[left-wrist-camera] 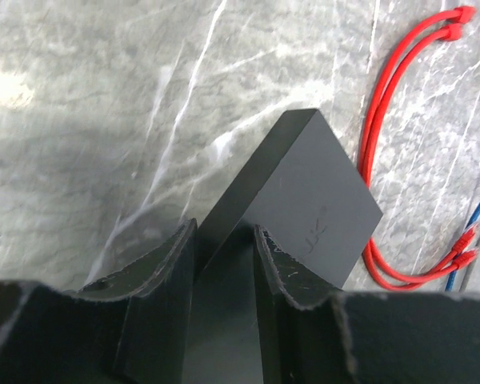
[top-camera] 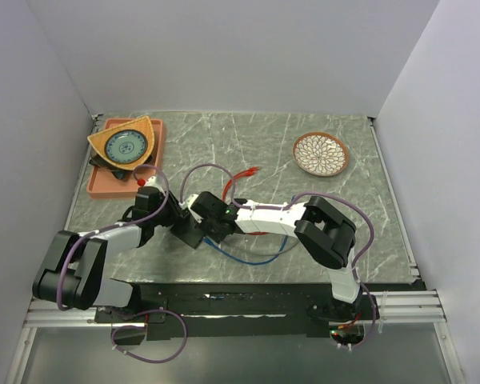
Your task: Insert the plug into the switch port
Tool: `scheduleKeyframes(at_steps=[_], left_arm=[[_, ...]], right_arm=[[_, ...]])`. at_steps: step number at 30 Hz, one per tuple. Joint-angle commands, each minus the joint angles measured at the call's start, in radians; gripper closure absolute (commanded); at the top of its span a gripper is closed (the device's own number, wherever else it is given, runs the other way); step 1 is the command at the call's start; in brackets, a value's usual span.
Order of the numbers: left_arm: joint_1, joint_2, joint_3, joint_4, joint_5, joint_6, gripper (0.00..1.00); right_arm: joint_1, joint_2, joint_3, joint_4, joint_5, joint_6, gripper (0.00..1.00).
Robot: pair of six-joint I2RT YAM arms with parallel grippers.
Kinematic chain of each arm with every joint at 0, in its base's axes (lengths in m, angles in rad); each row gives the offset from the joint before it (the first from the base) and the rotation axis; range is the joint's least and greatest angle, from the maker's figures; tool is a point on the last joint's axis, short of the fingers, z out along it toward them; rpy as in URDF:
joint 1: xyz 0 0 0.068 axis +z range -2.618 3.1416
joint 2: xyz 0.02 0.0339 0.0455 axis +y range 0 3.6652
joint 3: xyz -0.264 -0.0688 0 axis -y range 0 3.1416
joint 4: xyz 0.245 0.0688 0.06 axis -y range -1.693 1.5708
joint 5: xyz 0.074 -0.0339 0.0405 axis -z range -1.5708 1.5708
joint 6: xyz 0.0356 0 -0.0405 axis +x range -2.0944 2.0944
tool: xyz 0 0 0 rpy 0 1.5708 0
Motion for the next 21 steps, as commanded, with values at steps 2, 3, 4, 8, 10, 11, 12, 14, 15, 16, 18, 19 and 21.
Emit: scheduleKeyframes(at_steps=[2,3,4,8,10,11,12,14,15,16,18,19,21], left_arm=[[-0.104,0.04,-0.04,-0.09,0.288,-0.113,0.62],[-0.104,0.03,-0.041,-0.101,0.265,-0.115,0.61],[-0.104,0.021,-0.038,-0.111,0.25,-0.113,0.59],[-0.102,-0.028,-0.011,-0.174,0.182,-0.104,0.46],[-0.102,-0.026,0.016,-0.213,0.152,-0.093,0.38],[-0.102,-0.019,0.025,-0.22,0.15,-0.09,0.37],[-0.102,-0.013,0.036,-0.23,0.144,-0.083,0.34],[-0.1,0.01,0.058,-0.251,0.121,-0.078,0.31],[-0.099,0.017,0.064,-0.257,0.11,-0.077,0.28],[-0.097,0.021,0.073,-0.263,0.099,-0.077,0.27],[-0.088,0.027,0.081,-0.297,0.069,-0.072,0.24],[-0.088,0.024,0.108,-0.321,0.04,-0.069,0.23],[-0.087,0.003,0.134,-0.398,-0.043,-0.055,0.19]], right_arm=[[0.0,-0.057,0.069,0.463,-0.038,0.039,1.0],[0.0,-0.061,0.063,0.46,-0.038,0.04,1.0],[0.0,-0.066,0.052,0.454,-0.038,0.043,1.0],[0.002,-0.066,0.039,0.41,-0.071,0.055,0.96],[0.005,-0.065,0.04,0.39,-0.064,0.063,0.93],[0.003,-0.063,0.036,0.365,-0.065,0.066,0.91],[0.005,-0.063,0.03,0.361,-0.062,0.069,0.89],[0.005,-0.072,0.01,0.354,-0.05,0.077,0.85],[0.005,-0.074,0.004,0.345,-0.045,0.077,0.83],[0.005,-0.077,0.0,0.338,-0.045,0.081,0.82],[0.005,-0.075,0.003,0.295,-0.021,0.074,0.78],[0.005,-0.072,0.025,0.267,-0.009,0.074,0.78],[0.006,-0.061,0.044,0.197,0.002,0.078,0.75]])
